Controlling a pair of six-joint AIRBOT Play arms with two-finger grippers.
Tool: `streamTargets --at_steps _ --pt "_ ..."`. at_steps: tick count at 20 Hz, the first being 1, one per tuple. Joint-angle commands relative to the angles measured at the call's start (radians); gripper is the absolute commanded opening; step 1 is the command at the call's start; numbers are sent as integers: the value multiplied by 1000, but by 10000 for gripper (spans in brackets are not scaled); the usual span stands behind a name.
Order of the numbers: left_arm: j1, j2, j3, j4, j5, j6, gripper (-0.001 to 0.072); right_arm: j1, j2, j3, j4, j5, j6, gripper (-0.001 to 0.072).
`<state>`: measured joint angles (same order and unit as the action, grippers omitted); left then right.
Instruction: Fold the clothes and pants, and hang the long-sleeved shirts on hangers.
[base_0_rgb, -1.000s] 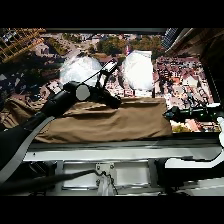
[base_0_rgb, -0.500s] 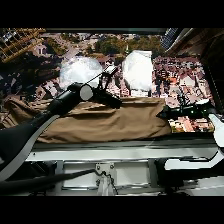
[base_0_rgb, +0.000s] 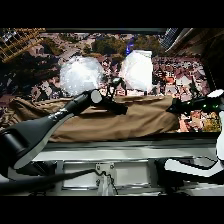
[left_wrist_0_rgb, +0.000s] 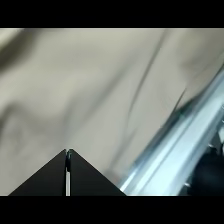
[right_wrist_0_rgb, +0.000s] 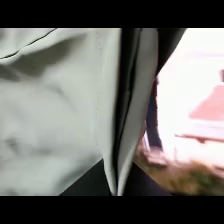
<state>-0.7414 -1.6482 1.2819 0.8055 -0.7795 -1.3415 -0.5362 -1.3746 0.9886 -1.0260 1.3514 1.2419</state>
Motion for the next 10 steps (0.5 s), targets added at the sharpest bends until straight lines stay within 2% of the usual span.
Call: streamTargets --at_steps 1,6,10 --pt "-58 -80 0 -161 0 77 15 0 48 108 -51 132 146 24" --pt "-163 -156 0 -279 24 131 16 1 116 206 -64 248 241 24" --pt "-217 -183 0 -356 70 183 15 1 164 258 -98 309 270 24"
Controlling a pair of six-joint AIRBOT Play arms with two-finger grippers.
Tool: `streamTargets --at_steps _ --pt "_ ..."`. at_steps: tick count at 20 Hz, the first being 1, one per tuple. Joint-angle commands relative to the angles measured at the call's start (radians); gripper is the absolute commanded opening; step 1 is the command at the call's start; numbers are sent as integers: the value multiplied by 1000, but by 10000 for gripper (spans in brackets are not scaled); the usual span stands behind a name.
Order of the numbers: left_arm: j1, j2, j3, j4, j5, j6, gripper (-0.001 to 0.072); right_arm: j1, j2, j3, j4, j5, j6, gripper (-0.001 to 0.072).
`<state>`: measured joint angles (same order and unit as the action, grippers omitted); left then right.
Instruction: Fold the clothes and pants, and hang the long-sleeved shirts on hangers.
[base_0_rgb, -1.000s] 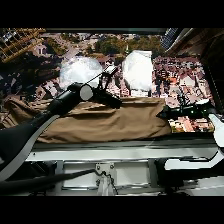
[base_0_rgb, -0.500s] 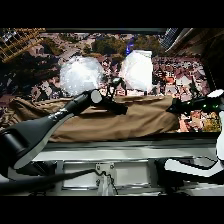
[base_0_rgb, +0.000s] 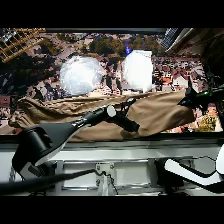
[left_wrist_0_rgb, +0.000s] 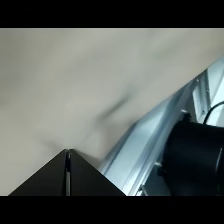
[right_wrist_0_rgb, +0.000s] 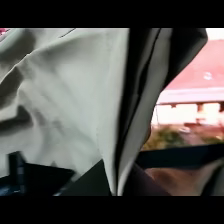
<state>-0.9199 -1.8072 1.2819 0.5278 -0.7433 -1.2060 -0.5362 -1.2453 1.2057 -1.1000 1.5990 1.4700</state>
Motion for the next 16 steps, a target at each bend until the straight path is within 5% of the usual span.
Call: streamTargets --at_steps 1,7,11,16 --pt "-45 -32 1 -101 56 48 15 1 47 49 -24 74 50 24" --pt "-53 -117 18 -258 101 53 15 1 112 88 -32 119 74 24" --pt "-42 -109 25 -364 63 165 15 1 118 89 -34 124 75 24" --pt "95 -17 24 -264 -183 186 15 2 118 89 -30 105 85 25"
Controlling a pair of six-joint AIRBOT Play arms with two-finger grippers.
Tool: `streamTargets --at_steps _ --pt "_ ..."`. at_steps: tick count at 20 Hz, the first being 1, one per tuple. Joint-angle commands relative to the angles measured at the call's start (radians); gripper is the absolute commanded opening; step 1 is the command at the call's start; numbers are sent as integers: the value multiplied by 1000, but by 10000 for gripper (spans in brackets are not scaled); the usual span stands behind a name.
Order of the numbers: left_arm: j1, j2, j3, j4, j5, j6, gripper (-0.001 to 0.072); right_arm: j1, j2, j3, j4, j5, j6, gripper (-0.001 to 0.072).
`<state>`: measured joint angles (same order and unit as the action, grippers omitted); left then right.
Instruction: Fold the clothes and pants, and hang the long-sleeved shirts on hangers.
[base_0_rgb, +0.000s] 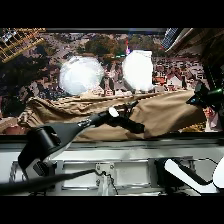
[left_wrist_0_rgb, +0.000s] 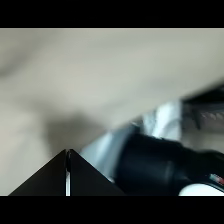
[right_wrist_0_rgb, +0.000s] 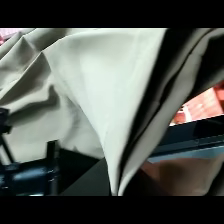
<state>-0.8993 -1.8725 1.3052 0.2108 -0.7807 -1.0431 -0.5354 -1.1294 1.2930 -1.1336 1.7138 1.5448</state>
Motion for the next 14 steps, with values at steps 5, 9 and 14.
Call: streamTargets --at_steps 5,9,14 --pt "363 261 -9 157 -347 43 14 125 2 1 1 -36 92 25" --pt "604 486 -38 156 -499 42 15 346 2 0 0 -126 264 25" --pt "846 800 -215 156 -525 -5 15 723 -9 -12 -106 -329 464 25"
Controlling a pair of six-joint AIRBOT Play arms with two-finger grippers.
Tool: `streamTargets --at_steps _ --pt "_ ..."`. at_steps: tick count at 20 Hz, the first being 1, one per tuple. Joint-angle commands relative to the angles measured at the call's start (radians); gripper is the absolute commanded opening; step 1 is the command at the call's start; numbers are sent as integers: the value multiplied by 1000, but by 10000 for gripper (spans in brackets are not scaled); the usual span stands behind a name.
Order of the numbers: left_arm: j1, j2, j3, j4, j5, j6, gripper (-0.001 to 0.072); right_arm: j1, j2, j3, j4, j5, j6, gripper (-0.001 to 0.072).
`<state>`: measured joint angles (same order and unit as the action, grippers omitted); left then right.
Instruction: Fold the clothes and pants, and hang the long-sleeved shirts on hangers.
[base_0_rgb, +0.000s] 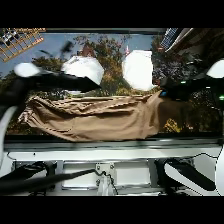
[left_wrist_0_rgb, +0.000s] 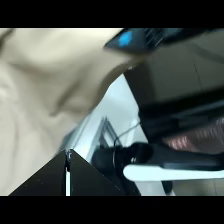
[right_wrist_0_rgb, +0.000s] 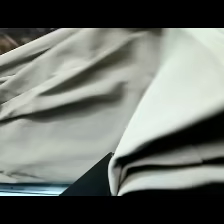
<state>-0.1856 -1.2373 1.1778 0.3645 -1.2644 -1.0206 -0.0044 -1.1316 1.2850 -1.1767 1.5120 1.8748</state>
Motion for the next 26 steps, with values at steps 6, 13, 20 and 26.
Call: streamTargets --at_steps 6,13,20,26 --pt "263 397 -208 3 -103 -68 14 523 -128 -4 -104 -307 211 26" --pt "277 517 -208 4 -109 -92 15 735 -391 -3 -46 -608 203 28" --pt "277 516 -209 87 -93 -104 15 811 -445 -3 2 -729 108 413" --pt "277 515 -209 282 87 -178 27 783 -307 -3 -358 -374 103 409"
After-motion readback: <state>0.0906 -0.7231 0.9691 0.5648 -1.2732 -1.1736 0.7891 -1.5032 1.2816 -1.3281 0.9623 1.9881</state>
